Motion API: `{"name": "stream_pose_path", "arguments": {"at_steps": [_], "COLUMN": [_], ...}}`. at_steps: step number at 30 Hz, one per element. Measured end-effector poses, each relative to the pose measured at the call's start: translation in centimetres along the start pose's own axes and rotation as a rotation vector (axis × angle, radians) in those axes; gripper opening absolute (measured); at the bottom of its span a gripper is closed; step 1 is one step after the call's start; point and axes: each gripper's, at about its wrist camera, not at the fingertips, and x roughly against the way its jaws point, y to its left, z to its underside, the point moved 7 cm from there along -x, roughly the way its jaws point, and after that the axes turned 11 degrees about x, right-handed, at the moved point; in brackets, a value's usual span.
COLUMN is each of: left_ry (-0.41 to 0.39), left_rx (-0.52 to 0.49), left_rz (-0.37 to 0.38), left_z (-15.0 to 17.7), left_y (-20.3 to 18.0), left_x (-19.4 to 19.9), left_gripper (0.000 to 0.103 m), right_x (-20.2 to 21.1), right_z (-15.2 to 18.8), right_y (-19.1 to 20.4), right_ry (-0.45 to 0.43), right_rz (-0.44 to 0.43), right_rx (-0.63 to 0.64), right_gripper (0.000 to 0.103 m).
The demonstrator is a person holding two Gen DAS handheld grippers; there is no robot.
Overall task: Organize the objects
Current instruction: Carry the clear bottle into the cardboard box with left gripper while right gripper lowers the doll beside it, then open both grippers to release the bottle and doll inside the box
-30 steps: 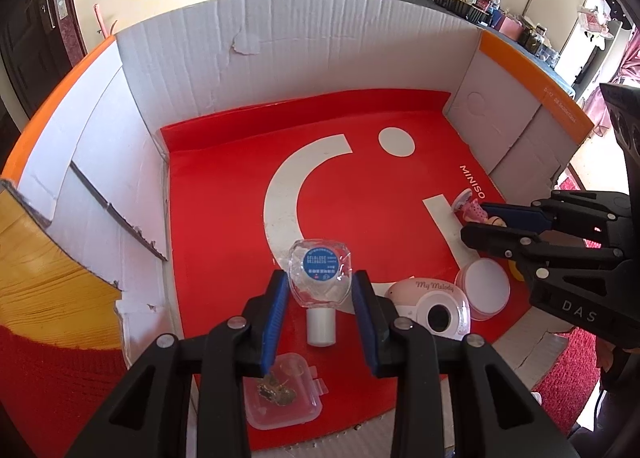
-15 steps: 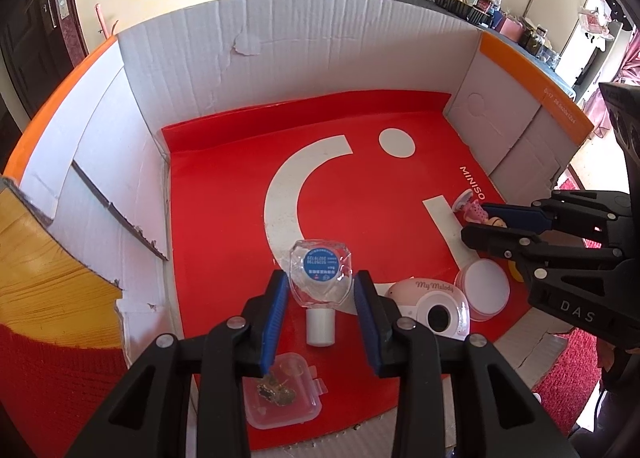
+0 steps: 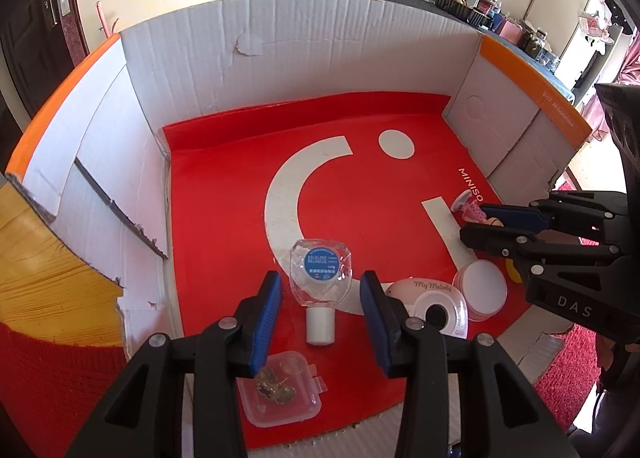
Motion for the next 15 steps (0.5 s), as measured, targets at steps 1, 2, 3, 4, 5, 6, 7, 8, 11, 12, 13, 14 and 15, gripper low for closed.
{"name": "stream_pose_path", "arguments": {"at_steps": [1,2,3,4,5,6,7,8,11,12,13,14,15], "left_ry": [0.000,0.000,0.000,0.000,0.000,0.000,0.000,0.000,0.000,0.000,0.000,0.000,0.001], "left_rx": [0.000,0.000,0.000,0.000,0.000,0.000,0.000,0.000,0.001,0.001,0.001,0.001,0.001], "left_rz": [0.000,0.000,0.000,0.000,0.000,0.000,0.000,0.000,0.001,0.001,0.002,0.002,0.003], "left_z": [0.01,-0.01,-0.01,-0.01,-0.01,-0.01,-0.02,-0.01,-0.01,-0.02,0.00,0.00,0.01], "left_y": [0.00,0.00,0.00,0.01,0.00,0.00,0.00,0.02,0.02,0.02,0.02,0.02,0.02], "left_x": [0.03,-0.01,-0.03,-0.03,-0.04,-0.04,-0.06,-0.02,-0.05,-0.06,-0.03,-0.03,0.03], "left_gripper": [0.043,0.043,0.043,0.043,0.043,0.043,0.043,0.043,0.043,0.043,0.043,0.043,0.043], "right_x": [0.03,0.07,0.10,0.14,0.17,0.20,0.20,0.17,0.02,-0.14,-0.14,-0.11,-0.07], "right_z": [0.04,0.10,0.15,0.19,0.25,0.30,0.33,0.26,0.00,-0.31,-0.28,-0.24,-0.20], "right_y": [-0.05,-0.12,-0.21,-0.31,-0.44,-0.57,-0.69,-0.77,-0.73,-0.46,-0.54,-0.64,-0.77], "right_ry": [0.002,0.003,0.006,0.008,0.010,0.012,0.014,0.016,0.023,0.026,0.029,0.031,0.032], "right_rz": [0.000,0.002,0.004,0.006,0.008,0.008,0.008,0.008,0.010,0.011,0.013,0.014,0.012], "right_rx": [-0.002,-0.002,-0.001,-0.002,-0.003,-0.004,-0.006,-0.009,-0.011,-0.011,-0.009,-0.008,-0.010], "right_gripper": [0.021,0.021,0.021,0.021,0.021,0.021,0.021,0.022,0.022,0.022,0.022,0.022,0.022]}}
